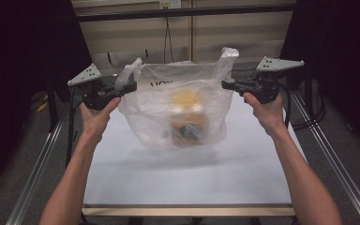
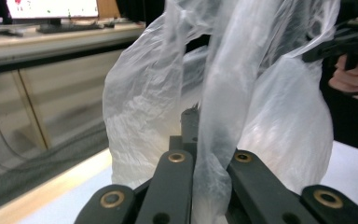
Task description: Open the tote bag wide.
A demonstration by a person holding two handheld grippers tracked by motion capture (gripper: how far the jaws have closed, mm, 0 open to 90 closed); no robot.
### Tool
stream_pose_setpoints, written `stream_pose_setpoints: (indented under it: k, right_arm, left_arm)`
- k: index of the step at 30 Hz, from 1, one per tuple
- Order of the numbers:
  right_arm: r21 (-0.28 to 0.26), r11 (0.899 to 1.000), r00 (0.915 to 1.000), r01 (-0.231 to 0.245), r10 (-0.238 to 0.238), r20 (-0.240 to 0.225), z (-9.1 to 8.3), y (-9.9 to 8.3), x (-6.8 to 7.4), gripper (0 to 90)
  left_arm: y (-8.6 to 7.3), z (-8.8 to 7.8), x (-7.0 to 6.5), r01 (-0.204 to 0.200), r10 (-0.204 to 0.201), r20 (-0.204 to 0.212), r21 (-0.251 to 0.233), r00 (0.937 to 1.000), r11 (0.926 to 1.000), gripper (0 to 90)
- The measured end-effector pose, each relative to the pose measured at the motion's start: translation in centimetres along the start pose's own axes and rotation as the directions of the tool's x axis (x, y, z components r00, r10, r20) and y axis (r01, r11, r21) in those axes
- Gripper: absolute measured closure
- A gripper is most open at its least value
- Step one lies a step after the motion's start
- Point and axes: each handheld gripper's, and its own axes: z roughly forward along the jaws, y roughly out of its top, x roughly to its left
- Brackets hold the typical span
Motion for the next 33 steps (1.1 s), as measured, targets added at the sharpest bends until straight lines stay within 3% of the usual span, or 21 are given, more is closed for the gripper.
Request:
stream_pose_setpoints:
  k: [16,23,26,31,33]
  right_arm:
    - [0.030,0.999,0.9996,-0.025,0.025,-0.015,-0.3,-3.7,0.0,90.0]
    - [0.078,0.997,0.9995,-0.026,0.028,-0.017,0.5,-5.3,-0.1,90.0]
    - [0.099,0.994,0.9991,-0.042,0.043,-0.005,0.8,-6.4,-0.4,90.0]
    - [0.137,0.989,0.9982,-0.059,0.060,-0.005,1.3,-8.2,-0.8,90.0]
    - [0.146,0.987,0.9979,-0.063,0.064,-0.005,1.4,-8.8,-0.9,90.0]
  left_arm:
    - [-4.1,0.4,0.3,0.013,-0.012,-0.005,0.075,0.9999,0.9971,90.0]
    - [-5.8,1.0,0.4,0.007,-0.005,-0.017,0.147,0.9998,0.9891,90.0]
    - [-6.5,1.5,0.4,0.016,-0.015,-0.011,0.156,0.9998,0.9877,90.0]
    - [-7.9,2.3,0.6,0.015,-0.013,-0.013,0.215,0.9998,0.9764,90.0]
    - [-8.6,2.5,0.6,0.028,-0.027,-0.009,0.220,0.9996,0.9751,90.0]
